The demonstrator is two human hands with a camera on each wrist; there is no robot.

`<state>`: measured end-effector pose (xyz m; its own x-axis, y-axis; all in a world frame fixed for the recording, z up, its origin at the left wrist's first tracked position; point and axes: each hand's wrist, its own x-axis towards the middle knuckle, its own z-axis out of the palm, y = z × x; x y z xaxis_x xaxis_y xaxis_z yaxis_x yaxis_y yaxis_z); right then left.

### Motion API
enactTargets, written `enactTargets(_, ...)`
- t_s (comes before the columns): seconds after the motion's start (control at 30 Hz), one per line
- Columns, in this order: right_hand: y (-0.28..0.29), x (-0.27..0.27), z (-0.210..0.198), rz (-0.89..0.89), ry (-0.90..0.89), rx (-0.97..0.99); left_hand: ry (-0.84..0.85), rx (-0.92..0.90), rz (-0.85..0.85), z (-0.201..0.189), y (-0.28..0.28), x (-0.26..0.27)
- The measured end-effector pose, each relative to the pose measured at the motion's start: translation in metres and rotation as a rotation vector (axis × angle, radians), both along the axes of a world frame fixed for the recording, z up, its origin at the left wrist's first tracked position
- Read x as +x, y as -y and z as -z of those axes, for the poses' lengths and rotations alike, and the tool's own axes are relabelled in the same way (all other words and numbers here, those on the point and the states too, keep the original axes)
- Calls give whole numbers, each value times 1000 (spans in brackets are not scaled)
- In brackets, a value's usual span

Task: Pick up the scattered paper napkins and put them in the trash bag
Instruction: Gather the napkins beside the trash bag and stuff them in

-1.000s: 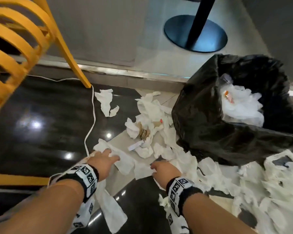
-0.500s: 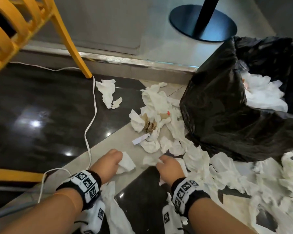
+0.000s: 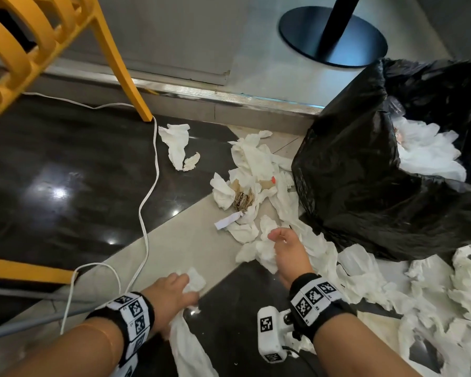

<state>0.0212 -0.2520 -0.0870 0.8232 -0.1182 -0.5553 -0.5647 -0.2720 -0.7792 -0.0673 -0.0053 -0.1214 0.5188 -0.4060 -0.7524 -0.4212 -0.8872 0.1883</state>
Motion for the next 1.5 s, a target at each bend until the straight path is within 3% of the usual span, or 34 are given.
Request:
enactTargets(0.07,1,-3,-2,-46,22,-38,17,-35,-25,4,-4,-3)
enactTargets(0.17,-2,-9,-1,-217,60,-246,89,-243,-392,3,-9,2)
enactTargets(0.27,-7,-23,11,-538,-40,-455,250,-383,-763,-7,-7,18)
enactTargets(0.33,-10,-32,25,-772,-59,-643,313,-408,-858,-18,0,31)
enactTargets(0.43,-12,-31,25,-785,-51,-672,397,-428,-791,-30,7,54)
enactTargets(0.63,1,-24,2,-450,-30,-497,477,-363,-564,-34,48,108)
enactTargets(0.77,13,-26,-13,-486,52,-411,493,-194,-336,-11,86,136)
enactTargets(0.9,24,-20,-25,-513,61,-500,382,-97,-326,17,98,142)
enactTargets(1.07,26,5,-34,-440,115,-586,313,-233,-307,17,82,128)
enactTargets(1.23,9,39,-30,-291,265,-493,312,-457,-410,-3,52,106)
enactTargets(1.3,-2,52,-26,-317,281,-476,281,-450,-453,-11,41,97)
enactTargets(1.4,-17,65,-14,-493,239,-607,296,-286,-417,-21,23,91)
enactTargets(1.5,-26,59,8,-709,-7,-799,330,-218,-441,-30,4,88)
